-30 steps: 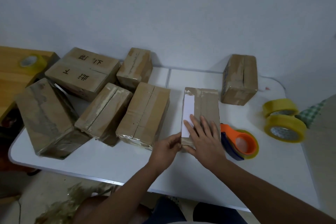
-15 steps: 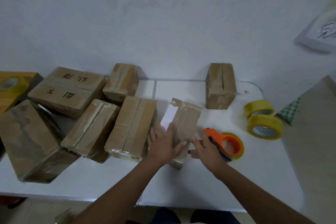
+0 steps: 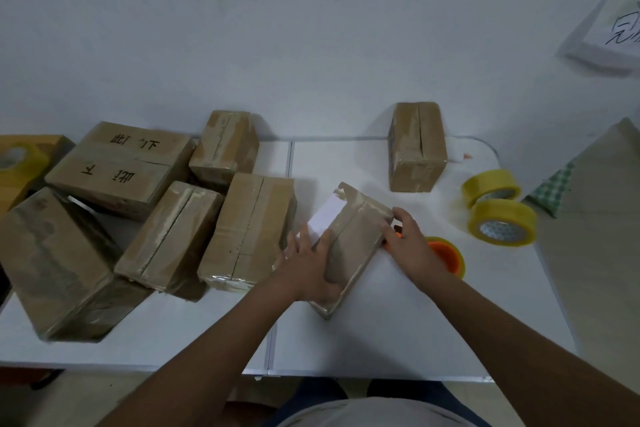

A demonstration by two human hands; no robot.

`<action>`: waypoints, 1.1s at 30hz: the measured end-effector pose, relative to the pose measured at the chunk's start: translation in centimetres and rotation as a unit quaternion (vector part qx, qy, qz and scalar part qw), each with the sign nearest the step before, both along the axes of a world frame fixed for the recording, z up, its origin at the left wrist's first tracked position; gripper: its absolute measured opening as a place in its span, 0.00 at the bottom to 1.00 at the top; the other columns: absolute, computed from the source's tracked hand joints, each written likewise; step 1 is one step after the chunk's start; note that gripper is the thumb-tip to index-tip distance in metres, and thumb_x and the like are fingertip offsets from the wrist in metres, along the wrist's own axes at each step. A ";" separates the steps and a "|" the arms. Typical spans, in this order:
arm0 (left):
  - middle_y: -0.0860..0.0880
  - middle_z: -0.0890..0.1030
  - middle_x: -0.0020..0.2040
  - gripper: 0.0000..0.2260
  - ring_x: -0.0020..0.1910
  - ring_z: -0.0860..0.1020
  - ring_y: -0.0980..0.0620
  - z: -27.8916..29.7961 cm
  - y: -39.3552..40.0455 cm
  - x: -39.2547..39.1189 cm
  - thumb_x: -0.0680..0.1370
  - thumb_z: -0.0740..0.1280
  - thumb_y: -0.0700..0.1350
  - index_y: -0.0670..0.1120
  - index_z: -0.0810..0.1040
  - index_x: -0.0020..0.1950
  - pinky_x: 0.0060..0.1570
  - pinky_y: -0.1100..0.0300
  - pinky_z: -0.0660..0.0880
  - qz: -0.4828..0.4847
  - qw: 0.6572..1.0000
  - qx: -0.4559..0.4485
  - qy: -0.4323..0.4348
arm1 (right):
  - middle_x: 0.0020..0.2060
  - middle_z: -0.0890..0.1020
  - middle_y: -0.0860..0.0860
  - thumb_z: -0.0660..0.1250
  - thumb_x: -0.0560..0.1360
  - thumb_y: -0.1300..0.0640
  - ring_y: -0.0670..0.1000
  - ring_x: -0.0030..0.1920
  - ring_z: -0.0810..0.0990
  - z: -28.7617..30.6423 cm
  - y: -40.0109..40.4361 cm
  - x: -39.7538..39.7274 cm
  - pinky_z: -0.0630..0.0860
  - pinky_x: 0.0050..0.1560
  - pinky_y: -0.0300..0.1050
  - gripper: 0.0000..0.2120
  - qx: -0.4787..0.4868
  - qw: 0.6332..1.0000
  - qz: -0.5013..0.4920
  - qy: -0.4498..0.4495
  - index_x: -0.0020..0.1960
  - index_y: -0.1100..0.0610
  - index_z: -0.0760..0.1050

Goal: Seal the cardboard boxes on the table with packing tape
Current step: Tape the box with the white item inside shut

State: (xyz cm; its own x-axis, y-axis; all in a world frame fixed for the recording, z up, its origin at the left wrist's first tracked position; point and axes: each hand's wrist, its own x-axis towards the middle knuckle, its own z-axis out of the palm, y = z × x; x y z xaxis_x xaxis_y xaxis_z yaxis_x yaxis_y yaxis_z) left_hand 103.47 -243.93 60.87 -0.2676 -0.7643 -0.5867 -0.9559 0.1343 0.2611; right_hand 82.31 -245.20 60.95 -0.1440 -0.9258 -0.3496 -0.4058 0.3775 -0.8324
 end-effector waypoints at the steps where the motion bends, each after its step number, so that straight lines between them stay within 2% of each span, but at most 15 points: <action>1: 0.41 0.29 0.77 0.51 0.76 0.33 0.32 0.1 -0.1 0.2 0.73 0.70 0.64 0.54 0.34 0.79 0.74 0.34 0.48 -0.001 1.000 0.007 0.007 | 0.71 0.67 0.52 0.61 0.81 0.49 0.50 0.62 0.71 -0.2 -0.1 0.0 0.69 0.58 0.42 0.24 -0.002 1.000 -0.004 0.004 0.75 0.53 0.61; 3: 0.41 0.29 0.77 0.51 0.76 0.32 0.33 0.1 0.0 0.0 0.72 0.67 0.69 0.56 0.34 0.79 0.74 0.32 0.46 0.017 1.000 0.006 0.017 | 0.70 0.65 0.52 0.62 0.81 0.49 0.48 0.57 0.71 -0.7 -0.1 0.0 0.68 0.52 0.40 0.25 -0.002 1.000 -0.006 0.008 0.75 0.51 0.61; 5: 0.40 0.30 0.78 0.51 0.76 0.34 0.32 -0.3 0.6 -0.8 0.69 0.63 0.75 0.57 0.35 0.78 0.73 0.31 0.43 0.053 0.998 -0.027 0.013 | 0.68 0.65 0.51 0.62 0.80 0.48 0.47 0.57 0.72 -1.2 0.1 0.1 0.69 0.51 0.39 0.24 -0.003 1.000 -0.010 0.004 0.74 0.50 0.63; 9: 0.38 0.32 0.78 0.49 0.77 0.38 0.31 -1.3 1.7 -1.6 0.71 0.60 0.74 0.55 0.34 0.78 0.72 0.29 0.45 0.062 0.990 -0.113 -0.049 | 0.60 0.72 0.52 0.62 0.80 0.52 0.49 0.57 0.75 -2.0 1.2 0.6 0.73 0.56 0.42 0.14 -0.022 0.999 0.024 0.002 0.65 0.51 0.72; 13: 0.39 0.36 0.79 0.48 0.77 0.41 0.32 -1.6 1.8 -1.3 0.72 0.63 0.71 0.55 0.35 0.79 0.72 0.29 0.47 0.010 0.990 -0.134 -0.050 | 0.53 0.73 0.49 0.61 0.81 0.55 0.49 0.54 0.74 -2.2 2.5 -0.2 0.68 0.52 0.40 0.07 -0.041 0.998 -0.029 0.030 0.58 0.52 0.74; 16: 0.40 0.36 0.79 0.49 0.77 0.41 0.34 -1.9 1.7 -1.0 0.71 0.63 0.72 0.56 0.36 0.79 0.72 0.30 0.45 -0.051 0.990 -0.129 -0.032 | 0.52 0.77 0.51 0.59 0.82 0.52 0.50 0.51 0.75 -2.2 3.1 -0.6 0.65 0.48 0.41 0.10 -0.024 0.996 -0.071 0.052 0.57 0.56 0.74; 18: 0.42 0.34 0.79 0.50 0.78 0.39 0.35 -2.1 1.5 -0.3 0.70 0.63 0.73 0.57 0.34 0.78 0.72 0.31 0.41 -0.095 0.987 -0.130 -0.018 | 0.51 0.80 0.53 0.58 0.82 0.52 0.52 0.51 0.76 -2.1 3.3 -0.7 0.67 0.48 0.43 0.12 -0.022 0.996 -0.082 0.039 0.58 0.57 0.75; 20: 0.44 0.32 0.78 0.50 0.78 0.36 0.36 -2.1 0.9 0.7 0.69 0.64 0.73 0.60 0.33 0.77 0.72 0.34 0.37 -0.142 0.983 -0.121 0.004 | 0.54 0.80 0.53 0.59 0.82 0.52 0.54 0.54 0.77 -2.0 3.5 -0.7 0.72 0.52 0.47 0.12 -0.036 0.995 -0.090 0.037 0.60 0.58 0.75; 22: 0.45 0.31 0.78 0.51 0.77 0.32 0.39 -1.6 -0.1 1.5 0.70 0.68 0.69 0.62 0.33 0.77 0.73 0.38 0.35 -0.192 0.976 -0.103 0.018 | 0.60 0.78 0.51 0.60 0.82 0.52 0.51 0.59 0.75 -1.8 3.5 -0.8 0.73 0.60 0.49 0.15 -0.040 0.995 -0.091 0.029 0.66 0.56 0.73; 24: 0.46 0.30 0.79 0.52 0.77 0.31 0.41 -1.0 -1.5 1.5 0.70 0.73 0.63 0.62 0.35 0.78 0.74 0.39 0.35 -0.246 0.966 -0.086 -0.001 | 0.62 0.74 0.48 0.59 0.82 0.50 0.48 0.60 0.73 -1.6 3.4 -0.9 0.71 0.61 0.46 0.19 -0.034 0.997 -0.064 0.016 0.71 0.51 0.68; 26: 0.47 0.30 0.79 0.52 0.77 0.31 0.42 -0.3 -2.9 1.1 0.71 0.75 0.57 0.61 0.36 0.79 0.73 0.39 0.34 -0.297 0.950 -0.087 -0.043 | 0.60 0.72 0.43 0.58 0.82 0.48 0.45 0.58 0.71 -1.3 3.1 -1.0 0.69 0.56 0.40 0.19 -0.021 0.999 -0.023 0.007 0.72 0.47 0.67; 29: 0.52 0.33 0.80 0.48 0.78 0.35 0.42 0.6 -3.9 1.0 0.76 0.71 0.42 0.60 0.37 0.79 0.72 0.38 0.33 -0.343 0.922 -0.152 -0.093 | 0.55 0.76 0.43 0.59 0.82 0.49 0.45 0.55 0.73 -1.2 2.9 -0.9 0.67 0.46 0.34 0.15 -0.036 0.999 0.003 0.039 0.66 0.51 0.73; 31: 0.54 0.35 0.80 0.46 0.79 0.37 0.44 0.6 -3.5 1.5 0.76 0.64 0.32 0.60 0.40 0.80 0.76 0.40 0.38 -0.299 0.932 -0.192 -0.070 | 0.51 0.79 0.47 0.60 0.82 0.52 0.48 0.53 0.76 -1.4 3.3 -0.8 0.68 0.44 0.35 0.12 -0.061 0.996 -0.016 0.059 0.60 0.54 0.76; 33: 0.54 0.43 0.81 0.43 0.80 0.45 0.47 0.1 -2.1 1.8 0.74 0.63 0.30 0.58 0.47 0.81 0.77 0.45 0.48 -0.206 0.954 -0.217 0.002 | 0.50 0.80 0.48 0.60 0.82 0.53 0.47 0.50 0.76 -2.1 4.2 -0.9 0.67 0.46 0.37 0.11 -0.073 0.995 -0.034 0.061 0.59 0.55 0.78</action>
